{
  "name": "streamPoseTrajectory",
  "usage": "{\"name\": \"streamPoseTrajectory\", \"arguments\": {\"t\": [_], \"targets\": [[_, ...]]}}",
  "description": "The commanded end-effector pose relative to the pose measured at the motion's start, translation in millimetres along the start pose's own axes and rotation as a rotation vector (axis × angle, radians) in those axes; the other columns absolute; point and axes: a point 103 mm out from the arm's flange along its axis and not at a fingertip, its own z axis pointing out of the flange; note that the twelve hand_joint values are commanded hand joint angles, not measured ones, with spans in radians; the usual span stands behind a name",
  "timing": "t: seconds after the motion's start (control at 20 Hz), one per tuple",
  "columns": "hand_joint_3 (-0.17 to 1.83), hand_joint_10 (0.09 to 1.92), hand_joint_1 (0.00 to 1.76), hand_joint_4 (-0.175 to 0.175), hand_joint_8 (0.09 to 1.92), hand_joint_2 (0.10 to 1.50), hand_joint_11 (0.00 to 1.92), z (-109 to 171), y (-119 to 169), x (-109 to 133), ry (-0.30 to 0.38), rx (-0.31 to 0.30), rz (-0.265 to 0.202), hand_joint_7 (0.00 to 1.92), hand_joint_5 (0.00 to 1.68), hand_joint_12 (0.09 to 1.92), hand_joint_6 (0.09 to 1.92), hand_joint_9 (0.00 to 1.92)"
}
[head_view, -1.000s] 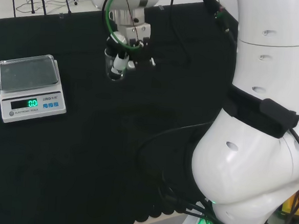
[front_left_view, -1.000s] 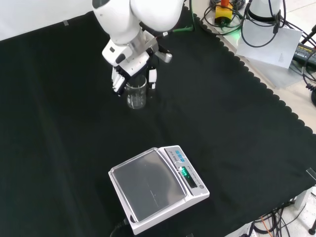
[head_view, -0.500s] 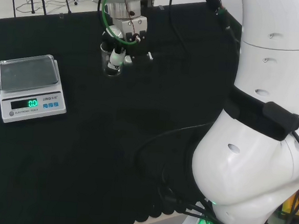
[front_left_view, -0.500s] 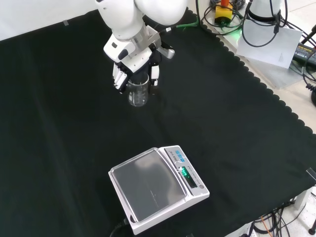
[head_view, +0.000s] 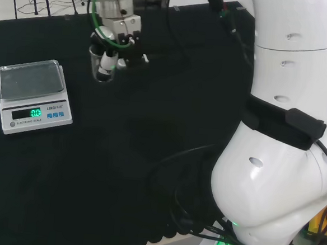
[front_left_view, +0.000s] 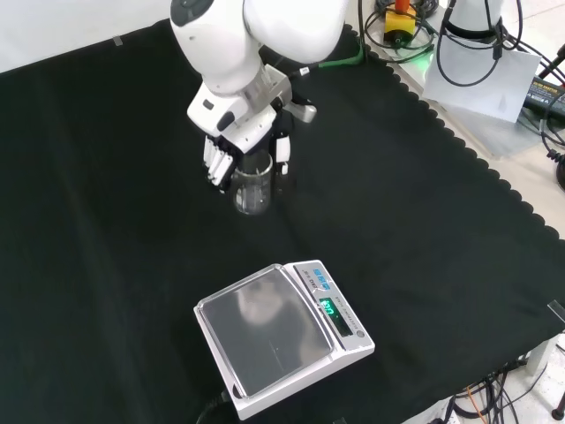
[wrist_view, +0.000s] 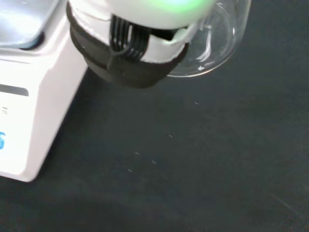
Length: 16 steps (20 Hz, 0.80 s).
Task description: Put the beaker on the electronic balance.
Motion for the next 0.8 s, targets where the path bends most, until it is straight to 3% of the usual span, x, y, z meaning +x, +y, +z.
{"name": "streamPoseTrajectory", "arguments": {"t": [0.05,0.8], "targets": [[0.04,1.28,1.19,-0.175,1.44,1.23,0.85,-1.8,25.7,55.6,-0.03,0.025,-0.091,0.74,0.7,1.21,1.43,0.88],[0.04,1.28,1.19,-0.175,1.44,1.23,0.85,-4.7,76.5,144.3,-0.082,0.047,-0.244,0.74,0.7,1.21,1.42,0.89]]}}
